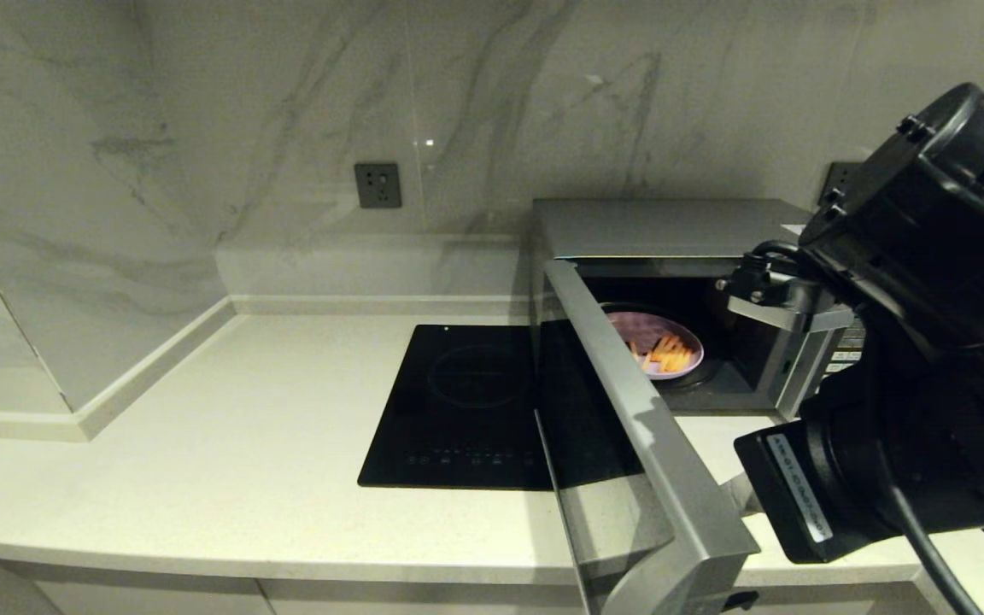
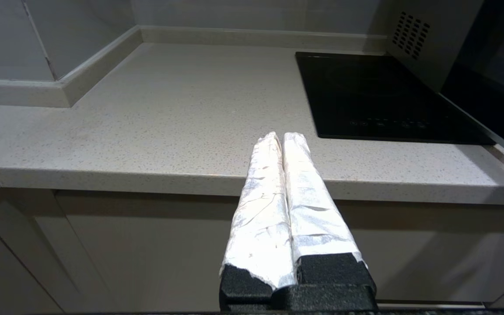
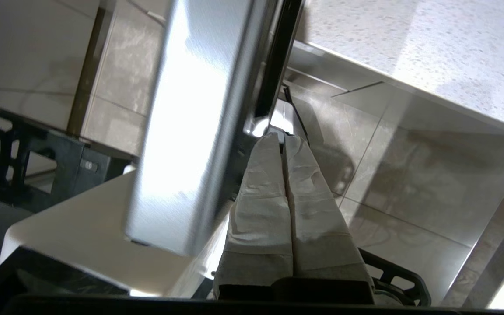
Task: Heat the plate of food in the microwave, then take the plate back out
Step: Open the microwave oven, then take the plate out of the microwave
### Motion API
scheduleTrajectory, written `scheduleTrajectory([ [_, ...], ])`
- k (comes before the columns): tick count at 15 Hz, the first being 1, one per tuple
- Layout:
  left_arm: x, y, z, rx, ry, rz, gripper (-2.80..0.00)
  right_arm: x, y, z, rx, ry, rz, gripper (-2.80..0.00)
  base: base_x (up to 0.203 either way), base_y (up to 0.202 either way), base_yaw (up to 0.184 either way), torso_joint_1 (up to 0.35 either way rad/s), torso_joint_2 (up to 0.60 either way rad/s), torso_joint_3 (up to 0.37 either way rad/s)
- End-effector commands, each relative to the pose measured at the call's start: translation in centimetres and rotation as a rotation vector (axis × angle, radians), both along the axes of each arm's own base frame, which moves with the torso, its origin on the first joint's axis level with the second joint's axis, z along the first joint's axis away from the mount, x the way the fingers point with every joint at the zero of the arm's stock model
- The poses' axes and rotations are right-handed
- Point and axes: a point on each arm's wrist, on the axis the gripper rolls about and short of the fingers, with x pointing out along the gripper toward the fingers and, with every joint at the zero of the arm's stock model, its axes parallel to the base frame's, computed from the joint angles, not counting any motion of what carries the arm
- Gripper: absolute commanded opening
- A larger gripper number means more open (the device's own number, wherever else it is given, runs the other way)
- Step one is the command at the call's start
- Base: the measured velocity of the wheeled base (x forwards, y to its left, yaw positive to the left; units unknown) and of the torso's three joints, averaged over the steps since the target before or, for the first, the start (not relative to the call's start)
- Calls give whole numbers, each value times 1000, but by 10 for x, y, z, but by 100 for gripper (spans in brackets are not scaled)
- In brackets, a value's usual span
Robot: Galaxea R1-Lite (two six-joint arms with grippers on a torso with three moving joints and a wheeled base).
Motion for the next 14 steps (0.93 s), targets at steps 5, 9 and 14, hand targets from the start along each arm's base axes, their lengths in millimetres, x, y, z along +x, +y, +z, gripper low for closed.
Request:
scheduleTrajectory([
  [5, 0, 0, 0, -1, 0, 2, -280, -1, 12, -8, -30, 22, 29, -280, 0, 0, 0, 0, 0, 0],
  [9, 0, 0, 0, -1, 0, 2, -280, 0, 29, -14, -22, 5, 58, -280, 0, 0, 0, 0, 0, 0],
  [14, 0, 0, 0, -1, 0, 2, -280, 5, 18, -9, 15, -28, -100, -280, 0, 0, 0, 0, 0, 0],
])
